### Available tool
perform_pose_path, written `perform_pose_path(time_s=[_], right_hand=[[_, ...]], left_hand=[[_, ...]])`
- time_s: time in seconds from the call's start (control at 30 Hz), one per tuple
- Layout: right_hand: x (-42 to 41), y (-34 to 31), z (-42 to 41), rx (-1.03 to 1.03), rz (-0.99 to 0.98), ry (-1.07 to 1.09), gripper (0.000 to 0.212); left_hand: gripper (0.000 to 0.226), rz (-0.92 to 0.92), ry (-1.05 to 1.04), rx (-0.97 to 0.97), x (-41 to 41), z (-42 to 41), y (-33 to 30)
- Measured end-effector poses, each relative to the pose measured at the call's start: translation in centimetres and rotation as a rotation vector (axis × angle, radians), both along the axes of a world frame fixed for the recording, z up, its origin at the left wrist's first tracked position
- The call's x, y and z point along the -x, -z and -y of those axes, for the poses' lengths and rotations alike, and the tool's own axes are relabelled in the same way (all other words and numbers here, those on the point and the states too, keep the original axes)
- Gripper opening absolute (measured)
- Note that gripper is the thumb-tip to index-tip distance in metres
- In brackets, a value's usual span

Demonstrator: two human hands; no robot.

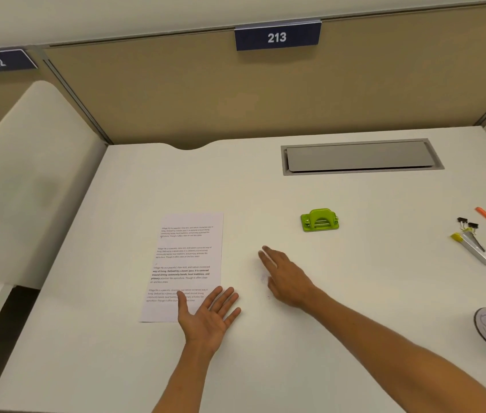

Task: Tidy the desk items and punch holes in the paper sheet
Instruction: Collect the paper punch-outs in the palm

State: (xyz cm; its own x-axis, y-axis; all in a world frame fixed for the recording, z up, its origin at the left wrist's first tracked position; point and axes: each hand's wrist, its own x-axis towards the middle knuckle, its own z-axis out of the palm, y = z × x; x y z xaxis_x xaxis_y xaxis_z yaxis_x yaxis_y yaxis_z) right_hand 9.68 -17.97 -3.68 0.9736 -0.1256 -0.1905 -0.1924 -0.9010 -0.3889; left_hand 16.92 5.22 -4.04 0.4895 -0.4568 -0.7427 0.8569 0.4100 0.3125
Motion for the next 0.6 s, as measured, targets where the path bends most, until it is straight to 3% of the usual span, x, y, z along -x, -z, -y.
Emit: perform_pose_path(time_s=[0.13,0.33,0.6], right_hand=[[-1.0,0.1,-1.5,0.13,-0.115,-0.197,0.057],[3.4,1.2,-4.1,0.397,0.029,-0.272,0.036],[4.7,-0.5,-4.5,0.32,-0.127,-0.093,0.018]], left_hand=[[0.107,0.007,0.007,0.01,-0.2,-0.2,0.4],[0.112,-0.004,0.002,0.088,-0.5,-0.3,0.8],[0.12,-0.035,0.03,0.236,-0.4,0.6,0.1]])
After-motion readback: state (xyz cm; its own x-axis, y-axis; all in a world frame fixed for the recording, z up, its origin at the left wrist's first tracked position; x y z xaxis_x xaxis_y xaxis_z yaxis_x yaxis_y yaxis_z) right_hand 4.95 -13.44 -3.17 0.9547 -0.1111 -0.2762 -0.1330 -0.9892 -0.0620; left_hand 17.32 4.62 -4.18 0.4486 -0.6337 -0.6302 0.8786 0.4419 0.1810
